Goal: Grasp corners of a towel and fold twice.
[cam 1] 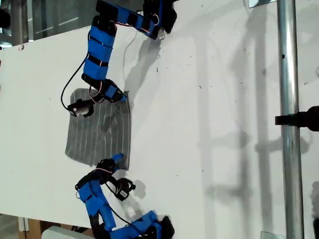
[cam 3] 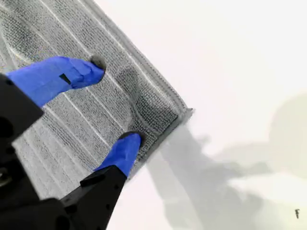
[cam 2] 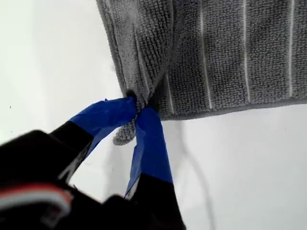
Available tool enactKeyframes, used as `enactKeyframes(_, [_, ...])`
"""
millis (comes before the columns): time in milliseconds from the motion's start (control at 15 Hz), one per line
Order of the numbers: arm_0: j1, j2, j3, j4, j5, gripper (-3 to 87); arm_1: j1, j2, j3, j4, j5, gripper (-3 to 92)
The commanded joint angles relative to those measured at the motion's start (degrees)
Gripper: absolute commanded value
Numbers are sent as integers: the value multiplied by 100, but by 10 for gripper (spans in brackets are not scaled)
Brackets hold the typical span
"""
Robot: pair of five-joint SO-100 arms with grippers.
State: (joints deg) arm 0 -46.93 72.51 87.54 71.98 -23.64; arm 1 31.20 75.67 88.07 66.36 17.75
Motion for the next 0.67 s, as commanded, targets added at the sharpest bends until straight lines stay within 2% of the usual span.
enactKeyframes(0, [-158, -35, -193, -26, 26, 237, -88, 562, -53, -79, 44, -2])
enactKeyframes(200, [-334, -413, -413, 105, 88, 226, -141, 686, -53, -53, 44, -2])
enactKeyframes(400, [-167, -1406, -1336, 817, 70, 180, -123, 835, -44, -18, 44, -2])
enactKeyframes(467, [-79, -1415, -1433, 844, 53, 161, -105, 888, -44, -9, 44, -2])
enactKeyframes(600, [53, -1468, -1503, 844, 26, -29, -79, 984, -26, 9, 44, -2])
